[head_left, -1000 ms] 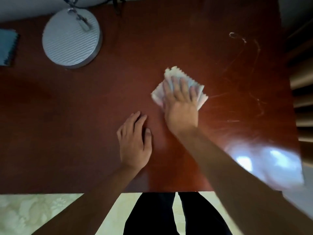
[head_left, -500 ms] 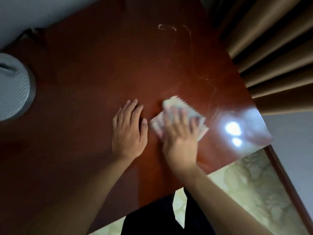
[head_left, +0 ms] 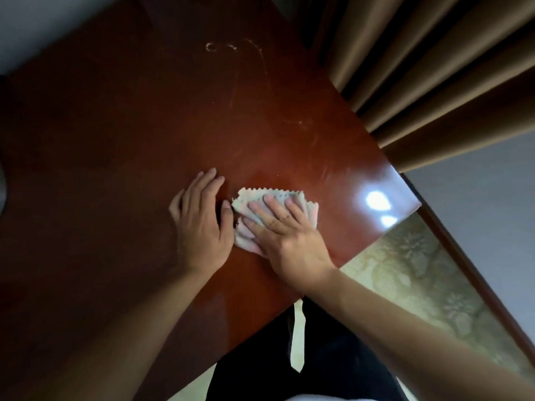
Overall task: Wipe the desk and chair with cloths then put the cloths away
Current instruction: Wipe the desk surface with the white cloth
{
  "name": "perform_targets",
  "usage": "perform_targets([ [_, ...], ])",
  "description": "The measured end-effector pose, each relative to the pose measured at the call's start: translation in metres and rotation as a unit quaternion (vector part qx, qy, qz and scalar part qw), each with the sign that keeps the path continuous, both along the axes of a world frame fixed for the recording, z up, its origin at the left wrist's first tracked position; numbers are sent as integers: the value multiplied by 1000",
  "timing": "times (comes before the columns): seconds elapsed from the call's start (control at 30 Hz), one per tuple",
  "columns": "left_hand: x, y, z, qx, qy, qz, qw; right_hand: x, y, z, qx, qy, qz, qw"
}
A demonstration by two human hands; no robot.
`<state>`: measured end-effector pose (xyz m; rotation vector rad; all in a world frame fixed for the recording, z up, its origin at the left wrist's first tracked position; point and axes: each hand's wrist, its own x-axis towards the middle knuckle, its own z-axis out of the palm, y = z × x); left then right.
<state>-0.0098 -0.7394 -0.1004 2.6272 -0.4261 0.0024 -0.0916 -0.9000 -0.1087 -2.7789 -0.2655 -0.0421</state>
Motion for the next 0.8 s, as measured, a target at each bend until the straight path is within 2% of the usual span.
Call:
perform_targets([
  [0.07,-5,-18,4,-16,2,-38,999,17,-56,-2,-31,-4,-50,998],
  [0.13,-9,-37,3,-20,7,-62,998,37,-103,6,-25,-10,-185,982],
  [0.2,-13,-50,0,-16,8,-69,997,35,-78,7,-20,-4,-280,960],
  [0.23,-16,-53,-2,-13,6,-67,998,24,-50,6,-17,-3,-267,964],
  [0.3,-19,-54,-5,-4,-5,-70,998,-4,-11,4,16,-5,-165,986],
  [0.37,-22,-51,-8,6,-9,-90,996,-11,-37,2,3,-20,-87,996],
  [0.43,-23,-47,-9,17,-5,-101,995,8,-94,0,-31,-24,-130,991],
  [0.5,-23,-49,-10,26,-6,-99,995,29,-127,4,-26,-20,-252,967],
  [0.53,-24,-50,-10,29,-8,-98,995,31,-118,2,-21,-17,-295,955],
  [0.57,-25,-51,-10,29,-13,-98,995,28,-96,0,-20,-13,-300,954],
  [0.6,-25,-50,-11,28,-19,-98,995,20,-74,-1,-14,-9,-264,964],
  [0.7,-25,-50,-11,28,-24,-99,994,-5,-62,0,2,-1,-115,993],
  [0.73,-25,-51,-11,27,-23,-99,994,4,-81,-1,-5,-17,-103,995],
  [0.8,-24,-52,-11,24,-23,-101,994,39,-120,1,-44,-29,-161,985],
])
